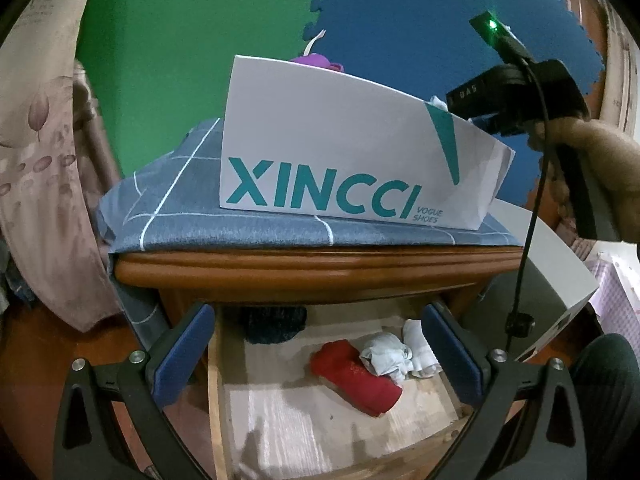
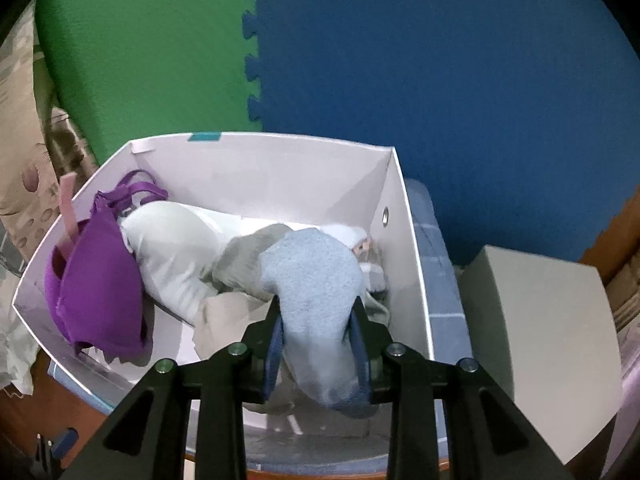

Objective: Take underwear out of drawer
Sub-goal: 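Open the right gripper to release the light blue sock in the box, then reach the left tool down into the drawer toward the red sock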

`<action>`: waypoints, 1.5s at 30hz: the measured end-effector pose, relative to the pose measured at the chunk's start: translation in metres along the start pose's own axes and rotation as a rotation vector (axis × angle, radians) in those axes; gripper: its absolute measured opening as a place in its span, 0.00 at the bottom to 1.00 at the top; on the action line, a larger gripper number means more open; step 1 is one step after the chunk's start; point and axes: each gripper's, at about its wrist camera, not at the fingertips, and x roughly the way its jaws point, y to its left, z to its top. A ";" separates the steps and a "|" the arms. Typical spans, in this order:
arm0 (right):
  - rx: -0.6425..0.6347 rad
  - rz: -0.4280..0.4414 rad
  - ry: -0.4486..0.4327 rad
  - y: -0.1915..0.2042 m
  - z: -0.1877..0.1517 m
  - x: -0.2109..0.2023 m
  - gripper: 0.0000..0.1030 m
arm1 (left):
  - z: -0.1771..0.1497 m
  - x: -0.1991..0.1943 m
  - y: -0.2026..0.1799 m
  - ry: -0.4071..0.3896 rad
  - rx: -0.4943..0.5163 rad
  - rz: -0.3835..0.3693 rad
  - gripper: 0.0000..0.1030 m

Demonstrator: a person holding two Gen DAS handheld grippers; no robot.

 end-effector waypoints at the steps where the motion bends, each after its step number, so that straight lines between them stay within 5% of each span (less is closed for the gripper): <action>1: 0.004 -0.001 0.005 -0.001 -0.002 0.003 0.30 | 0.000 0.000 0.000 0.001 0.002 0.000 0.99; 37: -0.052 -0.072 -0.049 0.008 -0.009 0.008 0.37 | -0.012 0.015 -0.009 0.065 0.048 0.018 0.99; 40: 0.007 0.029 -0.063 0.000 -0.007 -0.002 0.64 | -0.014 0.017 -0.010 0.070 0.054 0.025 0.99; 45: 0.025 0.122 -0.151 -0.020 0.001 -0.041 0.79 | -0.018 0.018 -0.012 0.070 0.072 0.036 0.99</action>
